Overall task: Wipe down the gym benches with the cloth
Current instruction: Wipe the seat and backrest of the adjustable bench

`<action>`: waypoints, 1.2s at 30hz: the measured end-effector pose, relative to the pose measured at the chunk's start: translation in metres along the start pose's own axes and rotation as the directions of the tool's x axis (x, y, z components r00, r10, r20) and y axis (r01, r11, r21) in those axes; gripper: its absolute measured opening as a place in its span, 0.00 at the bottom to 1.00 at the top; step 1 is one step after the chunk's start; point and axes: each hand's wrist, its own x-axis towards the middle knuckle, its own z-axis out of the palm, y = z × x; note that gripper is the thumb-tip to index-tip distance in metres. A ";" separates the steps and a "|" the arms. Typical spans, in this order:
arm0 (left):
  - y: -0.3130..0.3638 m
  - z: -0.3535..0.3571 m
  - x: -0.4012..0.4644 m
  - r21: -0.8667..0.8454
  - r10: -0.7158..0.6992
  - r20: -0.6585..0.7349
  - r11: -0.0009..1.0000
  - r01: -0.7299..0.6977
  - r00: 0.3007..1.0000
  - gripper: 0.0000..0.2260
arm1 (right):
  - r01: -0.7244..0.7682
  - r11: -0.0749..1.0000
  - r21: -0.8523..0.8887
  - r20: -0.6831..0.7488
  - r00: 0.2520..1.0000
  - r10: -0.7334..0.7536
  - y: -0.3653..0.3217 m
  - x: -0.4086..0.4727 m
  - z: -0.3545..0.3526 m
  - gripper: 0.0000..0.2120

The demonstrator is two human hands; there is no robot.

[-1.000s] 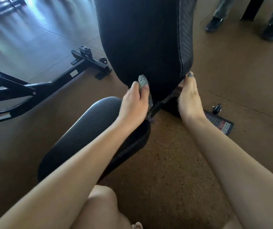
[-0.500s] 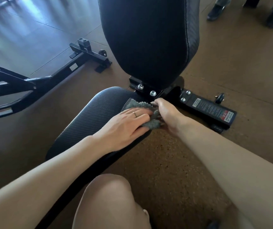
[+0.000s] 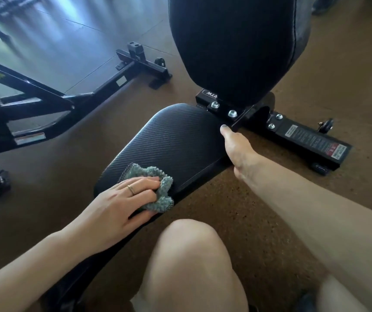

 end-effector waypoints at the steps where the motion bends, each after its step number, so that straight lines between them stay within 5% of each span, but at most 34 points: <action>1: 0.001 -0.001 -0.002 0.018 0.011 0.007 1.000 -0.011 1.000 0.13 | 0.006 1.000 0.009 -0.001 1.000 -0.006 0.000 -0.001 -0.001 0.30; 9: 0.047 0.033 0.114 0.139 0.124 -0.094 0.984 -0.110 0.988 0.13 | -0.023 0.996 0.088 0.017 1.000 0.021 -0.007 -0.004 0.002 0.30; 12: 0.049 0.033 0.129 0.134 0.140 -0.094 0.983 -0.127 0.986 0.11 | -0.037 0.997 0.074 0.085 0.996 0.031 -0.012 -0.014 -0.003 0.20; 16: 0.034 0.031 0.080 0.127 0.182 -0.050 0.976 -0.175 0.982 0.08 | 0.016 0.996 0.088 0.080 0.997 -0.023 -0.009 -0.017 -0.006 0.16; 21: 0.022 0.014 -0.007 0.075 0.057 -0.028 0.996 -0.054 0.998 0.06 | 0.041 0.997 0.068 0.071 0.996 -0.046 -0.010 -0.020 -0.005 0.16; 28: 0.006 0.016 -0.070 0.045 -0.055 -0.206 0.997 0.066 0.977 0.06 | 0.046 0.996 0.076 0.067 0.996 -0.051 -0.008 -0.020 -0.005 0.18; 33: 0.013 0.048 -0.074 -0.126 -0.196 -0.395 0.979 0.158 0.898 0.03 | 0.039 0.996 0.086 0.079 0.996 -0.046 -0.009 -0.018 -0.003 0.21; 36: 0.037 0.072 -0.069 -0.338 -0.472 -0.562 0.881 0.332 0.680 0.03 | 0.028 0.995 0.094 0.075 0.997 -0.035 -0.006 -0.014 -0.004 0.22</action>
